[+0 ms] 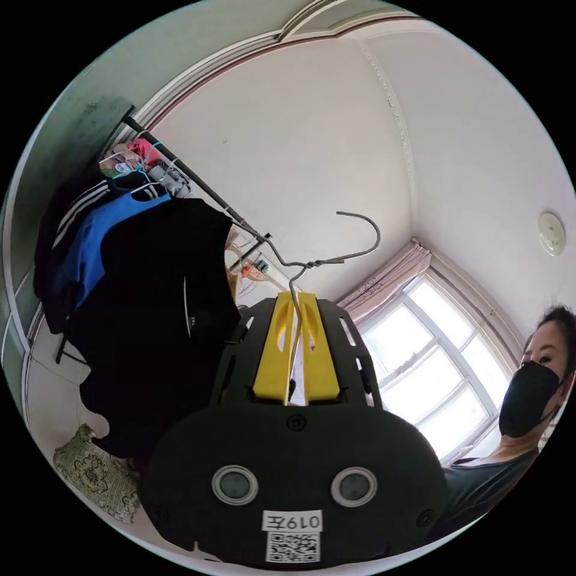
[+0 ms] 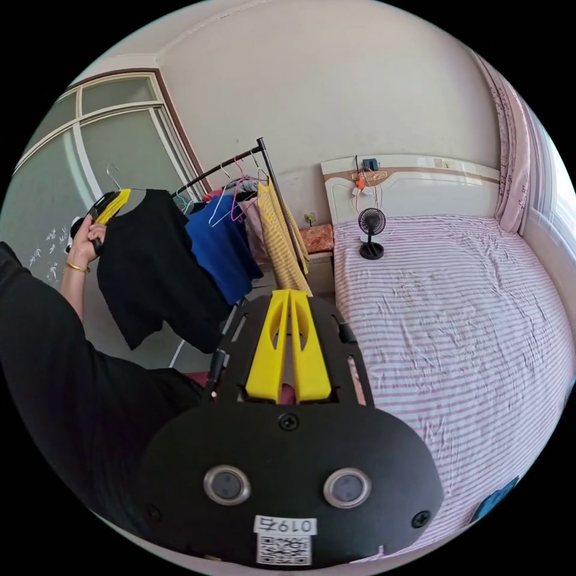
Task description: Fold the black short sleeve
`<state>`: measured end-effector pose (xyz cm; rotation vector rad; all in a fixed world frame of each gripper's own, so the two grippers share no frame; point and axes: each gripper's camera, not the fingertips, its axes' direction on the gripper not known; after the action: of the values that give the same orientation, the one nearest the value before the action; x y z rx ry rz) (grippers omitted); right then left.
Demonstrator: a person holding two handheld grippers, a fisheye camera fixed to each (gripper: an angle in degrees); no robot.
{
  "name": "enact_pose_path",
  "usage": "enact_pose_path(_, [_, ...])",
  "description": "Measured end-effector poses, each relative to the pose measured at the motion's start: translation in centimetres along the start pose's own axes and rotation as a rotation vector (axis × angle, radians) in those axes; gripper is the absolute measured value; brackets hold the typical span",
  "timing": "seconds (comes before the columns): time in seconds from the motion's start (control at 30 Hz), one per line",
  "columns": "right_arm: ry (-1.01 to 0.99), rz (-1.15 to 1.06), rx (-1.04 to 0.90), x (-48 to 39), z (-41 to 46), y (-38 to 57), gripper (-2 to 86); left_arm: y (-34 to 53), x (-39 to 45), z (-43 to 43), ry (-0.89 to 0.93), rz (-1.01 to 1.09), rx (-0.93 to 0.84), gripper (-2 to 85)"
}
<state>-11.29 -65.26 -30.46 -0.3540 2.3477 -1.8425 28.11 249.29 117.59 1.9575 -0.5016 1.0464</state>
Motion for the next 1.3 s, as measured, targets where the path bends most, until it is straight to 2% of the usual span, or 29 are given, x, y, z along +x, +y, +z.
enact_pose_path(0.1, [-0.049, -0.032, 0.077, -1.2, -2.7, 1.3, -0.8, 4.5, 2.2, 5.4, 0.085, 0.03, -0.083, 1.1])
enact_pose_path(0.27, [-0.059, -0.098, 0.24, -5.7, -7.7, 2.5, 0.4, 13.0, 4.1, 16.4, 0.341, 0.013, -0.18, 1.7])
enact_pose_path(0.4, [0.049, -0.128, 0.292, -9.3, -11.0, 4.4, 3.4, 18.6, 6.5, 22.9, 0.448, 0.028, -0.246, 2.0])
enact_pose_path(0.6, [0.265, -0.102, 0.262, -11.8, -12.1, 8.3, 7.9, 27.6, 11.6, 32.4, 0.596, 0.095, -0.381, 2.5])
enact_pose_path(0.77, [0.478, -0.044, 0.147, -12.0, -9.9, 10.0, 9.8, 35.2, 17.3, 38.5, 0.735, 0.184, -0.545, 3.1])
enact_pose_path(0.87, [0.629, -0.009, 0.033, -11.7, -7.4, 10.9, 8.4, 39.3, 19.7, 41.1, 0.83, 0.205, -0.645, 3.3])
enact_pose_path(0.93, [0.794, 0.002, -0.055, -11.6, -5.4, 11.8, 4.2, 41.9, 21.1, 42.3, 0.873, 0.235, -0.721, 3.6])
enact_pose_path(1.1, [0.955, -0.01, -0.091, -13.0, -4.2, 14.2, -0.4, 47.4, 23.0, 45.9, 1.019, 0.309, -0.879, 4.0])
enact_pose_path(1.17, [1.033, -0.013, -0.097, -13.9, -3.8, 14.9, -0.7, 49.4, 24.3, 47.9, 1.145, 0.402, -0.996, 3.9])
enact_pose_path(1.3, [1.157, 0.016, -0.118, -15.0, -2.9, 15.8, -0.9, 51.0, 23.9, 49.5, 1.224, 0.596, -1.063, 3.2])
